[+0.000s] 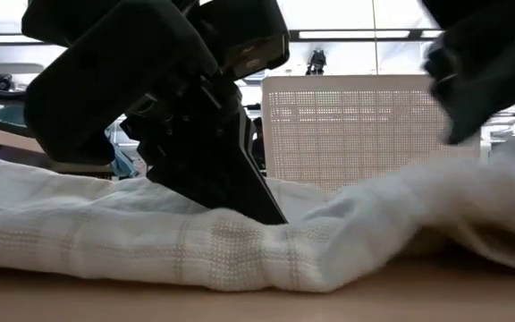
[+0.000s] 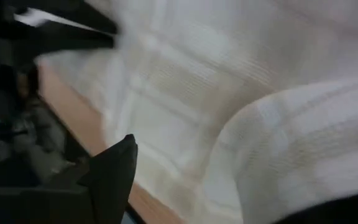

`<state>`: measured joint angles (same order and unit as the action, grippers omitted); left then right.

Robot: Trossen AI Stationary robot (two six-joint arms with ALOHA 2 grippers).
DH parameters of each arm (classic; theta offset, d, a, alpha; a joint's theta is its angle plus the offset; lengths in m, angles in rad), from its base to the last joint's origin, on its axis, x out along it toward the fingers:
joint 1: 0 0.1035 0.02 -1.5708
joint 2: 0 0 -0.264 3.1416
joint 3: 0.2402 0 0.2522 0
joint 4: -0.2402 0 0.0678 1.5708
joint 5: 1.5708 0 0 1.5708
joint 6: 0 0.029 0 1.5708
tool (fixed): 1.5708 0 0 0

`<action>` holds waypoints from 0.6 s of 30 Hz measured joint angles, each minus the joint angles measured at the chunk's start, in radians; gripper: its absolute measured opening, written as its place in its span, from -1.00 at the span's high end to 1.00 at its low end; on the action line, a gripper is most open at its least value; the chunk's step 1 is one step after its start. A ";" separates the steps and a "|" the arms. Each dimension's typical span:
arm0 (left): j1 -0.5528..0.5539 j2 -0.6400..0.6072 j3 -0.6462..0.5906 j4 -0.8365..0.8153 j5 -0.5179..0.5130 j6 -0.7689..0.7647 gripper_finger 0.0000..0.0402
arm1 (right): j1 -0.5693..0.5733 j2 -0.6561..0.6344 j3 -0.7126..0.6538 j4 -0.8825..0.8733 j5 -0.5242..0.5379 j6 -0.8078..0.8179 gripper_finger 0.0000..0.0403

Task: Fold towel
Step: Fold the light gray patterned towel

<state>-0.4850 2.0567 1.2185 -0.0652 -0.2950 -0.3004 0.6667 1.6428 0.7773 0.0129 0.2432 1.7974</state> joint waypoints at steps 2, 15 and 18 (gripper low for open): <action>0.002 0.000 0.000 -0.001 0.007 0.005 0.82 | -0.021 0.040 0.000 0.103 0.000 -0.031 -0.41; 0.006 0.000 -0.005 0.001 0.011 0.054 0.82 | -0.019 0.121 0.047 0.217 -0.027 -0.036 0.14; 0.010 -0.001 -0.015 0.006 0.013 0.021 0.82 | 0.002 0.079 0.071 0.178 -0.025 -0.029 0.17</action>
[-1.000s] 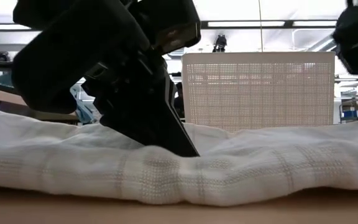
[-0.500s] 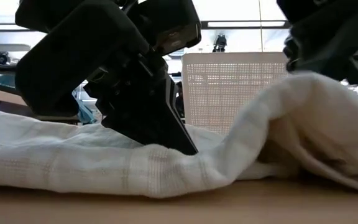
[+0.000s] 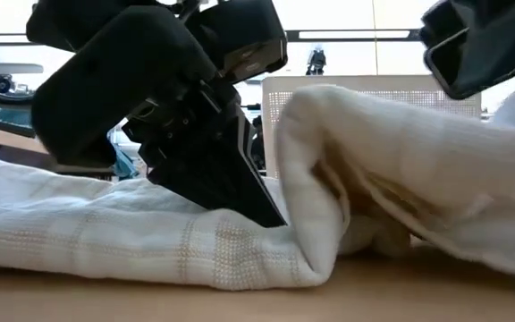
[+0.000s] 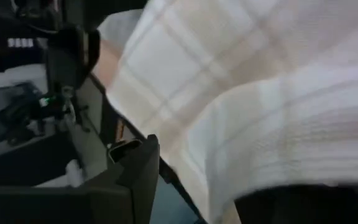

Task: Fold towel
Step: Fold the light gray patterned towel

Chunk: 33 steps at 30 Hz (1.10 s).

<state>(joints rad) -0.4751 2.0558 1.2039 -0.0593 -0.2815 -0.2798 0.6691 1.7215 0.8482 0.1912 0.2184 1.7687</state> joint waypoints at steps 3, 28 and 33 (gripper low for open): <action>0.008 -0.001 -0.012 0.001 0.012 -0.038 0.82 | 0.026 -0.041 0.028 -0.158 0.036 0.038 0.12; 0.020 -0.004 -0.026 0.088 0.079 -0.043 0.82 | 0.145 -0.127 -0.066 -0.545 0.053 0.472 -0.45; 0.026 -0.004 -0.025 0.106 0.140 -0.021 0.82 | 0.112 -0.151 -0.127 -0.462 0.051 0.419 -0.39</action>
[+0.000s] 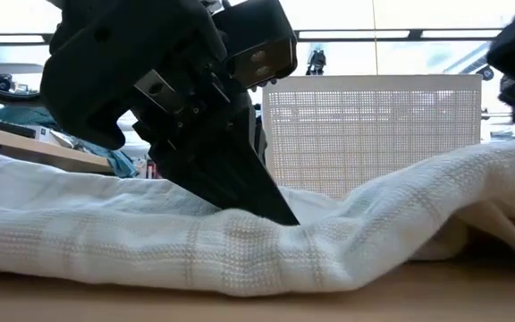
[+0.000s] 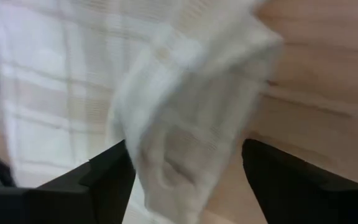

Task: Fold towel
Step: Fold the light gray patterned towel

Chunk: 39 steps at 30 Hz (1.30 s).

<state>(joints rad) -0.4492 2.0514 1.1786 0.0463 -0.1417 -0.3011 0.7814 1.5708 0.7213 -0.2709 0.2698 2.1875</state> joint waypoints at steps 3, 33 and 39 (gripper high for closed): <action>0.001 0.000 0.000 0.003 0.002 0.006 0.82 | -0.035 0.000 -0.028 0.085 -0.011 -0.096 -0.38; 0.021 -0.055 0.006 -0.022 -0.076 0.057 0.82 | -0.134 0.009 0.258 -0.369 -0.017 -0.455 0.97; 0.011 -0.128 0.007 -0.076 -0.135 0.065 0.82 | -0.132 0.011 0.514 -0.870 -0.066 -0.499 0.98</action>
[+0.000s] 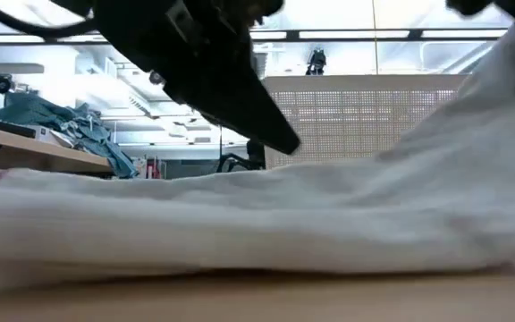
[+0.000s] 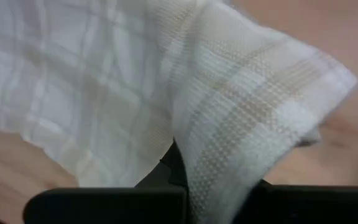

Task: Fold towel
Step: Fold the light gray patterned towel

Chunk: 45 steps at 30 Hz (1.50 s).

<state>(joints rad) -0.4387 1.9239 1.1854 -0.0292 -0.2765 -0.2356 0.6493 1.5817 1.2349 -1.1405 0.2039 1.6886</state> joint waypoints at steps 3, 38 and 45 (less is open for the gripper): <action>-0.008 -0.038 -0.002 -0.069 -0.061 -0.001 0.82 | 0.005 0.000 0.097 -0.223 -0.016 0.022 0.98; -0.249 -0.921 -0.681 0.276 -0.640 -0.008 0.82 | -0.154 0.165 0.414 -0.014 -0.024 -0.306 0.99; -0.249 -0.940 -0.691 0.289 -0.640 -0.008 0.82 | -0.186 0.350 0.663 -0.006 -0.064 -0.451 0.99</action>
<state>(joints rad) -0.6876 0.9836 0.4943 0.2602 -0.9160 -0.2441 0.4635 1.9321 1.8980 -1.1464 0.1401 1.2373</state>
